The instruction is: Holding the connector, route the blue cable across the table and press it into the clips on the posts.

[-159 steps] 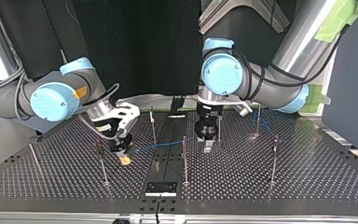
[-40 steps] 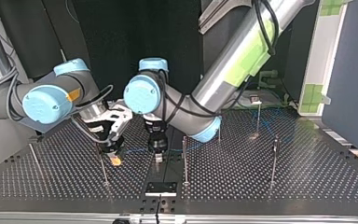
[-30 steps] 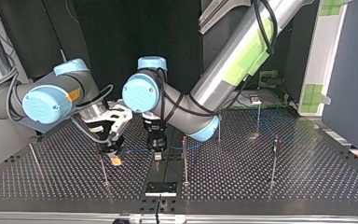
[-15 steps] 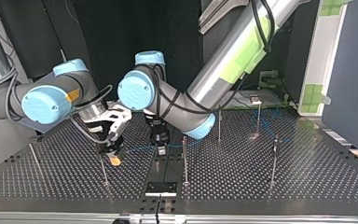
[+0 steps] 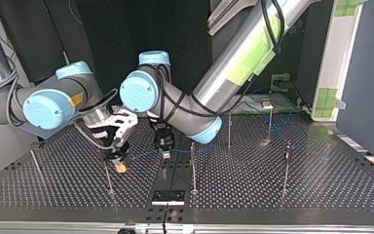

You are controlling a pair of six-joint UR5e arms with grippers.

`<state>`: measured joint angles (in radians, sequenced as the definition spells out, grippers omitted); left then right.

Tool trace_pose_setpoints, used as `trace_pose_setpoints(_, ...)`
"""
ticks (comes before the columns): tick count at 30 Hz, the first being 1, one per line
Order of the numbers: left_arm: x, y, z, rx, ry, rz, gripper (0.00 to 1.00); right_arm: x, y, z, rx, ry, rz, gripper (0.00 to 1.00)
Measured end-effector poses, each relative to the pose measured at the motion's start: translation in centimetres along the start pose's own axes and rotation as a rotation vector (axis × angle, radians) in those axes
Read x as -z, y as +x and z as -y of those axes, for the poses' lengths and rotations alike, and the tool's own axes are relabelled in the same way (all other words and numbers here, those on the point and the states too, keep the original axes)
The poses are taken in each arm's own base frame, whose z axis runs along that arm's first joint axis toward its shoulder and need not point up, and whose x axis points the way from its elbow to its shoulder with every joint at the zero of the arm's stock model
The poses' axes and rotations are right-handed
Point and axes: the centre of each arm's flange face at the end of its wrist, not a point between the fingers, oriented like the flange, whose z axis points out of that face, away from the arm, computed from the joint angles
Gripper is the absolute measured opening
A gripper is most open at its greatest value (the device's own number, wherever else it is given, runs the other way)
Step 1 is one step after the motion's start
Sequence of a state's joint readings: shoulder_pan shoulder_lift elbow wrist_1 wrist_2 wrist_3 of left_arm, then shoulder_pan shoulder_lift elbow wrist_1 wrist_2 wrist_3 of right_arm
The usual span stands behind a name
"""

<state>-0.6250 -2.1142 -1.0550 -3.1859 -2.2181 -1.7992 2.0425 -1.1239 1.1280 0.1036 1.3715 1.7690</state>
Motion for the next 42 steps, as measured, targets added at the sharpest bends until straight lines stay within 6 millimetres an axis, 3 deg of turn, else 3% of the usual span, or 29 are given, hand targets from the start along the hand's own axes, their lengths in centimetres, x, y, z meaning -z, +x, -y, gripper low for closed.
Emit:
trace_pose_setpoints(8, 0.9, 0.7, -0.2, -0.006, -0.031, -0.008, 0.00, 0.2, -1.5, -0.3, -0.001, -0.006, 0.028, 0.00)
trace_pose_setpoints(28, 3.1, -0.9, -2.2, 0.063, 0.046, 0.061, 0.00, 1.6, -7.7, -1.2, 0.005, -0.021, 0.155, 0.00)
trace_pose_setpoints(35, 2.4, 1.1, -3.0, 0.062, 0.081, 0.054, 0.00, 2.2, -8.9, -1.4, 0.002, -0.010, 0.183, 0.00)
trace_pose_setpoints(42, 1.7, 5.1, -4.2, 0.039, 0.091, 0.034, 0.00, 3.2, -10.8, -1.9, -0.007, -0.014, 0.218, 0.00)
